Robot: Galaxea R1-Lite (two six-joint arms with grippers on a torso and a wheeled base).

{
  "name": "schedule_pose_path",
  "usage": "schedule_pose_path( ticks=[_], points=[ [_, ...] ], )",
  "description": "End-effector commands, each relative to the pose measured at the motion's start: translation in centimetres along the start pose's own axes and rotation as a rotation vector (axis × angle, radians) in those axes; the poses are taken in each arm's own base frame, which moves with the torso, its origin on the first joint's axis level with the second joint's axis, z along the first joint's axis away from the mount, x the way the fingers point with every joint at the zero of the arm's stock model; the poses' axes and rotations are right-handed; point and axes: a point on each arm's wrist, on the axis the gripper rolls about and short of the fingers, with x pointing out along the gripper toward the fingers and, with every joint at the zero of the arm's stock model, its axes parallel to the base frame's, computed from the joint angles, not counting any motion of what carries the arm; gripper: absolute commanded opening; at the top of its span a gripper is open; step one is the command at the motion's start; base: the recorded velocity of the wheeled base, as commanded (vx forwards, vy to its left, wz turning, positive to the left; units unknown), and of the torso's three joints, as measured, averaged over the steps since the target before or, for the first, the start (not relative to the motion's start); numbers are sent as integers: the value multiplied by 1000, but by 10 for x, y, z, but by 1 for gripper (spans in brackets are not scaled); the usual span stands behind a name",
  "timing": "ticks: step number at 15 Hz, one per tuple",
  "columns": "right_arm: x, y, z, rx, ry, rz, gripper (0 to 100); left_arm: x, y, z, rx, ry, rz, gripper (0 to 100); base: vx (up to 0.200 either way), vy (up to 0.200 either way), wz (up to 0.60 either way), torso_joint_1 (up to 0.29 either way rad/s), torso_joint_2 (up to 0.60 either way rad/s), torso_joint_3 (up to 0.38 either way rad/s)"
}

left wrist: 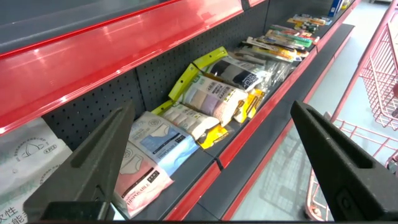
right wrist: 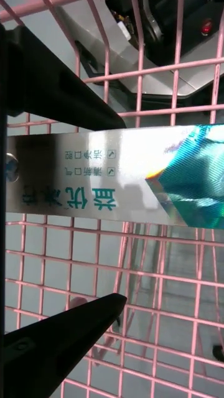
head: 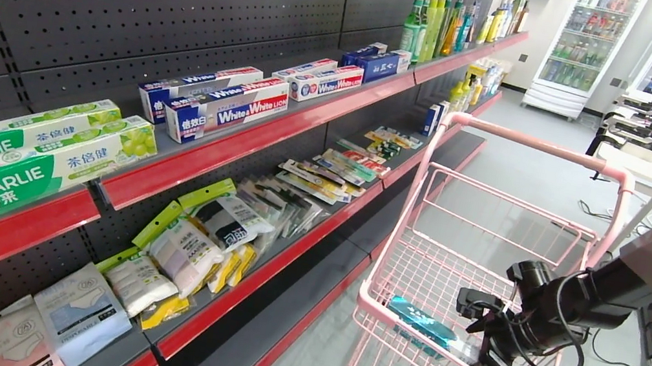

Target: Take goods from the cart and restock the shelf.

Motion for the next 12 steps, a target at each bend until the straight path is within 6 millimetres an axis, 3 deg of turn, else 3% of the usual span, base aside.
schedule_pose_path(
  ticks=[1, 3, 4, 8, 12],
  points=[
    [3, 0, -1, 2, 2, 5, 100, 0, 0, 0, 1, 0, 0, 100, 0, 0, 0, 0, 0, 0],
    [6, 0, -2, 7, 3, 11, 100, 0, 0, 0, 0, 0, 0, 100, 0, 0, 0, 0, 0, 0],
    [7, 0, -3, 12, 4, 12, 0, 0, 0, 0, 1, 0, 0, 100, 0, 0, 0, 0, 0, 0],
    [6, -3, -4, 19, 2, 5, 0, 0, 0, 0, 0, 0, 0, 100, 0, 0, 0, 0, 0, 0],
    [-12, -13, 2, 41, -35, -50, 0, 0, 0, 0, 0, 0, 0, 100, 0, 0, 0, 0, 0, 0]
  ],
)
